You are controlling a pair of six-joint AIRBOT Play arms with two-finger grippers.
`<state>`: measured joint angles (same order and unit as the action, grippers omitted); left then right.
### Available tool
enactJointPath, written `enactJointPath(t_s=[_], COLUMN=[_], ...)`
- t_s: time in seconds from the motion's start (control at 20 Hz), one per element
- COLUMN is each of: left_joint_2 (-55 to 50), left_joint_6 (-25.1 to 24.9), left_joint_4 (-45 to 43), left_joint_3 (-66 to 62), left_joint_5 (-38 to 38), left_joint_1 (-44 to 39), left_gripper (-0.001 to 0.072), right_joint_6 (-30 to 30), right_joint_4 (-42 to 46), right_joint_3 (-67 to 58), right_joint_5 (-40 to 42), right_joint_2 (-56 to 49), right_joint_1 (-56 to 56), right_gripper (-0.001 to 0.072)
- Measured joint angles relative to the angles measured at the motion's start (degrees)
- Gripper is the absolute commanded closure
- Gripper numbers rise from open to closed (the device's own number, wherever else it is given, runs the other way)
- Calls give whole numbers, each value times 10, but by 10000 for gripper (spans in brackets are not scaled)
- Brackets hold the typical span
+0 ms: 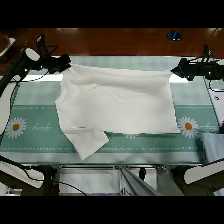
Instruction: Fold the shirts.
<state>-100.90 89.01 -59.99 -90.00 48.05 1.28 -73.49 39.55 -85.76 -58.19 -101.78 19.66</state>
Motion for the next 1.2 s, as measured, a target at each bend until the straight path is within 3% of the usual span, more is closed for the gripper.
enactJointPath(t_s=[0.3,0.5,0.55,0.6,0.65,1.0,1.2], left_joint_2=[-1,-3,-4,-5,-5,47,171], left_joint_6=[-87,-110,-113,-114,-115,-101,-121], left_joint_4=[-7,-24,-26,-27,-31,-62,-72], left_joint_3=[-3,43,52,58,62,87,254], left_joint_5=[244,288,290,292,296,357,345], left_joint_1=[22,25,25,25,26,68,150], left_gripper=[689,689,651,458,206,199,199], right_joint_6=[2,-16,-19,-21,-24,-51,-68], right_joint_4=[64,139,148,154,157,206,254], right_joint_3=[1,29,38,46,51,74,199], right_joint_5=[-125,-160,-161,-157,-155,-183,-147], right_joint_2=[8,9,9,9,9,83,213], right_joint_1=[20,22,21,21,21,54,96], right_gripper=[675,673,602,354,305,305,306])
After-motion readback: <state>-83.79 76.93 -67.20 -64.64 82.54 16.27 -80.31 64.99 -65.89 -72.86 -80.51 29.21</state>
